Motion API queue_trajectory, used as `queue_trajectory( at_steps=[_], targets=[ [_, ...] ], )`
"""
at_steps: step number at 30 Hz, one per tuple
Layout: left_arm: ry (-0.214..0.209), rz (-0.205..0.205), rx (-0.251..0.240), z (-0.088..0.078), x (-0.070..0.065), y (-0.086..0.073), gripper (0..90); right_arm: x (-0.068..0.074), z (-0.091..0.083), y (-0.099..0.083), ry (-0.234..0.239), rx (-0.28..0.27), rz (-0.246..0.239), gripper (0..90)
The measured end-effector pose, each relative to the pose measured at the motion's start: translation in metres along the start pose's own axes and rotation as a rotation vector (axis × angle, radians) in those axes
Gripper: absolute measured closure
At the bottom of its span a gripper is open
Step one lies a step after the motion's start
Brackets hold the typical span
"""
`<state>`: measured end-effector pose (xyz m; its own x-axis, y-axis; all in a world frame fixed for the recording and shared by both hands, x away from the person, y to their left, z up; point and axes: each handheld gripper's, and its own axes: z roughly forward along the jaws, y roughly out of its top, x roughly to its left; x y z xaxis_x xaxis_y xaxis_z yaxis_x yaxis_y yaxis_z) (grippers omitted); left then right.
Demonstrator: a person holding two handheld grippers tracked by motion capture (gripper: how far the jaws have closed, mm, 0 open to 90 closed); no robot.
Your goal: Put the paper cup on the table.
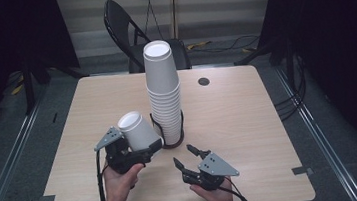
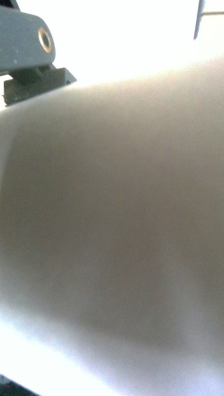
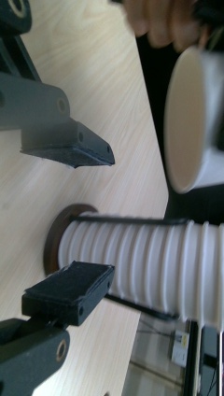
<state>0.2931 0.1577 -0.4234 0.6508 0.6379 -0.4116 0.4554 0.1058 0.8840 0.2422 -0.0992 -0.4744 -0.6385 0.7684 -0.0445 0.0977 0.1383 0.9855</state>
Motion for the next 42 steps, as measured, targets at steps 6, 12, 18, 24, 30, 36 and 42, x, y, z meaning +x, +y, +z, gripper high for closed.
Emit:
queue_trajectory(
  at_steps=[6,12,18,24,30,36,42],
  targets=[
    [-0.044,-0.056,0.018,0.006,-0.001,-0.012,13.3,0.009,0.006,0.004,0.039,-0.036,-0.006,40.0],
    [-0.091,-0.127,0.016,0.010,-0.002,-0.022,13.2,0.012,0.011,0.004,0.070,-0.066,-0.007,43.7],
    [-0.135,-0.181,0.037,0.015,-0.005,-0.032,13.2,0.016,0.010,0.005,0.070,-0.103,-0.032,47.5],
    [-0.166,-0.270,0.029,0.016,-0.004,-0.038,13.1,0.018,0.011,0.005,0.066,-0.138,-0.052,52.4],
    [-0.192,-0.314,0.022,0.015,-0.006,-0.041,13.1,0.018,0.018,0.005,0.064,-0.161,-0.070,57.1],
    [-0.214,-0.318,0.025,0.015,-0.012,-0.043,13.0,0.017,0.023,0.006,0.061,-0.168,-0.064,58.8],
    [-0.244,-0.326,0.034,0.017,-0.018,-0.044,12.9,0.016,0.029,0.006,0.059,-0.200,-0.077,65.3]
  ],
)
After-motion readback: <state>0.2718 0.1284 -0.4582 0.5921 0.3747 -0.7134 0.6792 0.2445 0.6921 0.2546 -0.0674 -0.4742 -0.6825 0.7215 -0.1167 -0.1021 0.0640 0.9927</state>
